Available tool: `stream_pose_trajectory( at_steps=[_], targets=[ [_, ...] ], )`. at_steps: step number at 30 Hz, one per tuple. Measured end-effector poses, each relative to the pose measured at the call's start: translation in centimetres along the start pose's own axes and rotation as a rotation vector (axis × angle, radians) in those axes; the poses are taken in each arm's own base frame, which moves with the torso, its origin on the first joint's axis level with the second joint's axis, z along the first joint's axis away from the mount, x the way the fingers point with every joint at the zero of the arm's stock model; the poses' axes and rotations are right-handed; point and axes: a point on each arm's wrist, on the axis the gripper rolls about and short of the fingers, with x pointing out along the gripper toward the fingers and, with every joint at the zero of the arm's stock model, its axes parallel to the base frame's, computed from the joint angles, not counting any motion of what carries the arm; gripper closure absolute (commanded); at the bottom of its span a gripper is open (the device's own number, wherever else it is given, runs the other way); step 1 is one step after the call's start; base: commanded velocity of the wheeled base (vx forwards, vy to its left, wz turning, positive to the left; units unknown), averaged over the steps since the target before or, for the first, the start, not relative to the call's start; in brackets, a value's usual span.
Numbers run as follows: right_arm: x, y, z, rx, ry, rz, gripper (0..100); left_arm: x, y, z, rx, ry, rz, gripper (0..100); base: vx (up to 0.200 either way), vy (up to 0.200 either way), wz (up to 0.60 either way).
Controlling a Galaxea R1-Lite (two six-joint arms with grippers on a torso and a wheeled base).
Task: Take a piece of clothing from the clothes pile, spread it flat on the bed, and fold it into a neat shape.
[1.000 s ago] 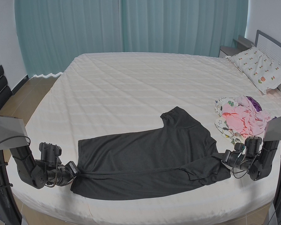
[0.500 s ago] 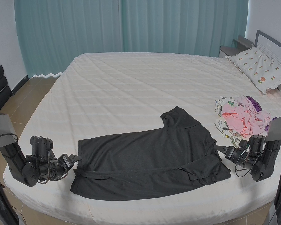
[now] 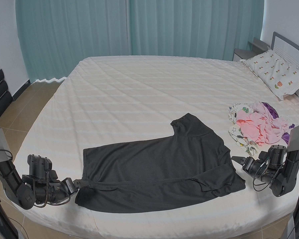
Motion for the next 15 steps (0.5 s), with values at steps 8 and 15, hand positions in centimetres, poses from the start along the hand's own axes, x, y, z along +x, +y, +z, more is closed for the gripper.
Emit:
stream_pose_trajectory(
  at_steps=[8, 15],
  targets=[
    [-0.4, 0.4, -0.3, 0.013, -0.001, 0.011, 0, 0.3, -1.6, 1.1, -0.164, -0.054, -0.084, 0, 0.0, 0.0, 0.0],
    [-0.5, 0.6, -0.5, 0.012, 0.004, 0.016, 0, 1.7, -4.0, 0.9, -0.166, -0.076, -0.108, 0, 0.0, 0.0, 0.0]
  ],
)
